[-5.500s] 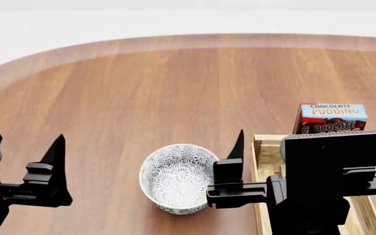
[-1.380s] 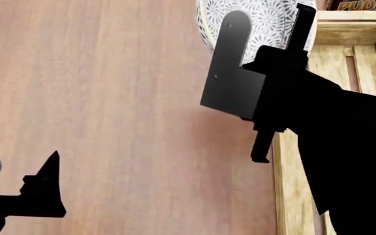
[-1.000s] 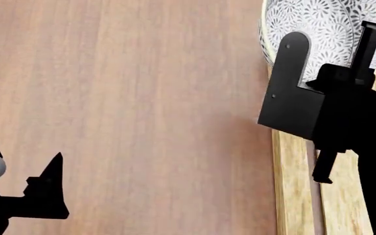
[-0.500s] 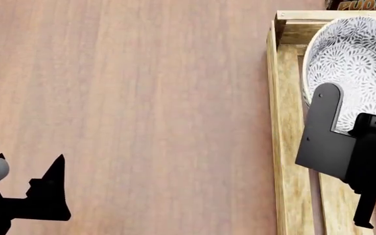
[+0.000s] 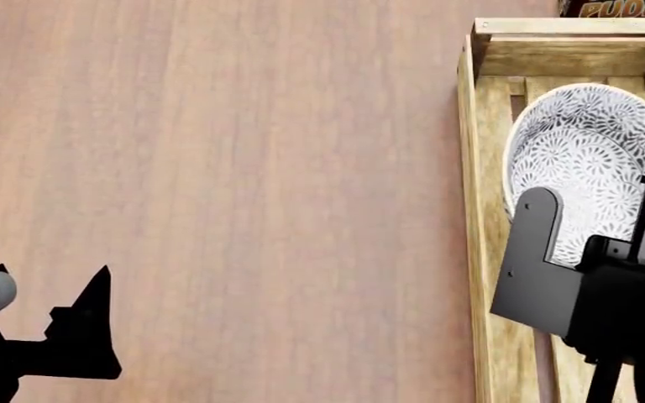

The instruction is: Pick up the bowl on the left and put it in the tray.

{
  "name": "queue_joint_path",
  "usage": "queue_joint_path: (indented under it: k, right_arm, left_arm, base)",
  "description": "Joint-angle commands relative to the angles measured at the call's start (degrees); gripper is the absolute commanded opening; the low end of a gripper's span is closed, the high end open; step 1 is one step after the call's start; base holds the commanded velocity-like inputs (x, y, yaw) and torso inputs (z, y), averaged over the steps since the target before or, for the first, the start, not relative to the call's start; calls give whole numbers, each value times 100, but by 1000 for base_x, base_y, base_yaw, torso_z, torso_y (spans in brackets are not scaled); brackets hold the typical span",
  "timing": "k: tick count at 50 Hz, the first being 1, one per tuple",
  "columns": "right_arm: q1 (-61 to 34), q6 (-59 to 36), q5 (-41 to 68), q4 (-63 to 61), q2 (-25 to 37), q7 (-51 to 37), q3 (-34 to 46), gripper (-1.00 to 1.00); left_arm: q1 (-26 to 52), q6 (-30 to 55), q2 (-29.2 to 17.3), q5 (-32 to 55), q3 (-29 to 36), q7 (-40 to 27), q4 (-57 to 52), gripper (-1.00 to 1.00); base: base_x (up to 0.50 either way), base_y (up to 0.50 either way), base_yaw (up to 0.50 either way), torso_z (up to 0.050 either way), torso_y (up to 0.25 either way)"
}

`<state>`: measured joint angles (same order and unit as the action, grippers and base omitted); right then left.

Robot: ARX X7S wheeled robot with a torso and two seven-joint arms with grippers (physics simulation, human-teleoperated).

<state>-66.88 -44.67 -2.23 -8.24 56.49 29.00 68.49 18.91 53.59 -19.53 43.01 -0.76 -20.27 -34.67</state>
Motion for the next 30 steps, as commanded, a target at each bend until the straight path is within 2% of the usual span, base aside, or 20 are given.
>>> queue_joint_path:
  k: [1, 10, 30]
  right_arm:
    - [100, 123, -135, 178, -41, -50, 61, -100]
    - [230, 37, -57, 43, 123, -83, 35, -100]
    - [274, 142, -100, 263, 1, -70, 114, -100]
  left_arm:
    - [8, -4, -23, 19, 16, -32, 1, 100]
    - [20, -1, -33, 33, 49, -58, -11, 100]
    - [28, -10, -63, 72, 76, -115, -25, 100]
  base:
    - [0, 0, 0, 0, 0]
    - [0, 0, 0, 0, 0]
    - [0, 0, 0, 0, 0]
